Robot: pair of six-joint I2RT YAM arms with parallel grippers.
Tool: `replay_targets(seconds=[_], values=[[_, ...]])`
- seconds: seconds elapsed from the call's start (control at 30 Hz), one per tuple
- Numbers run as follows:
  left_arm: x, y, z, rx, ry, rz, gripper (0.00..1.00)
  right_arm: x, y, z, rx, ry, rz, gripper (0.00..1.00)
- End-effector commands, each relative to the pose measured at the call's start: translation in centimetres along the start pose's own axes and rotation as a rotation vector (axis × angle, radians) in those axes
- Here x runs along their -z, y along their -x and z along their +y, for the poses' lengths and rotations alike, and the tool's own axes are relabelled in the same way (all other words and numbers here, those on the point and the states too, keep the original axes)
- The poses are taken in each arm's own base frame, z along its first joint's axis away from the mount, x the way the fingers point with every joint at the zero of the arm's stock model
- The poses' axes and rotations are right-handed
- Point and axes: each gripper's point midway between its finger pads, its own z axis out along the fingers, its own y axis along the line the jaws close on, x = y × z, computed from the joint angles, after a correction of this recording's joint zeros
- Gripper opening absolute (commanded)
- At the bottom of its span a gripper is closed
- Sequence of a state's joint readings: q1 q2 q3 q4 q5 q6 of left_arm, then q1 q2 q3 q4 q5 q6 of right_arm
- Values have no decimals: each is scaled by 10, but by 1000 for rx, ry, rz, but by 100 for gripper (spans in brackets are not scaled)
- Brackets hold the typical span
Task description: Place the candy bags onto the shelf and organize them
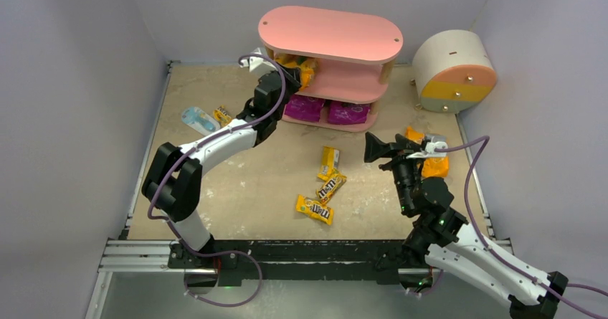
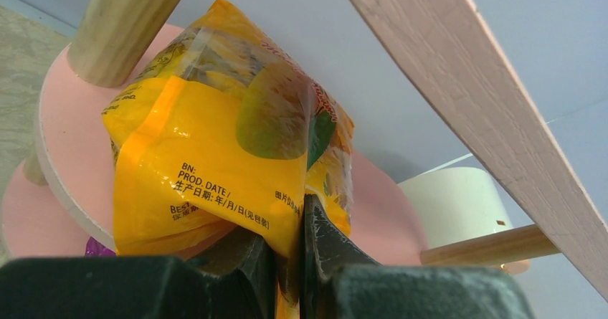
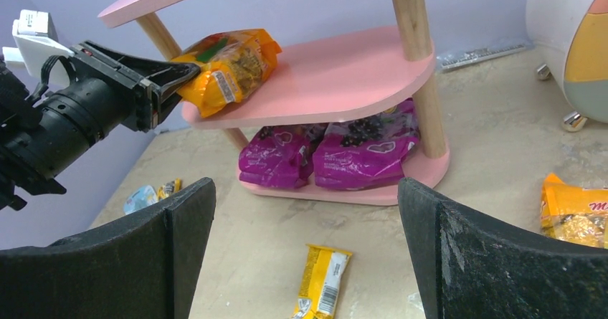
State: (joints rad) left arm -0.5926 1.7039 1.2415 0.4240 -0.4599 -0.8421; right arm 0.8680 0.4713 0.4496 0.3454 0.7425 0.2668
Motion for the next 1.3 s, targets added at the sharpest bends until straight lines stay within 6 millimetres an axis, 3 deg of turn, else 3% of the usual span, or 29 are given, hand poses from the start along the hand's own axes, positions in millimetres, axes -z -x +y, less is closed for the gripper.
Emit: replay_targets(seconds=[0.0,0.23,0.5,0.73,0.87,1.27], values=[[2,9,7,6,48,-36,10,-2,9,-6,2,-39,-33,98],[3,-7,29,-3,117,2,14,-2,9,-8,16,-52,-32,98],[5,-17,43,-20,173,30,28,-5,4,-11,46,-77,-11,98],[0,-6,31,-82,178,43,47,-11,-5,-8,72,-97,46,98],[2,4,17,-98,145,46,52,-16,-15,-1,107,-81,89,98],[34,15,6,-81,91,102,68,-23,-33,7,137,-91,191,98]])
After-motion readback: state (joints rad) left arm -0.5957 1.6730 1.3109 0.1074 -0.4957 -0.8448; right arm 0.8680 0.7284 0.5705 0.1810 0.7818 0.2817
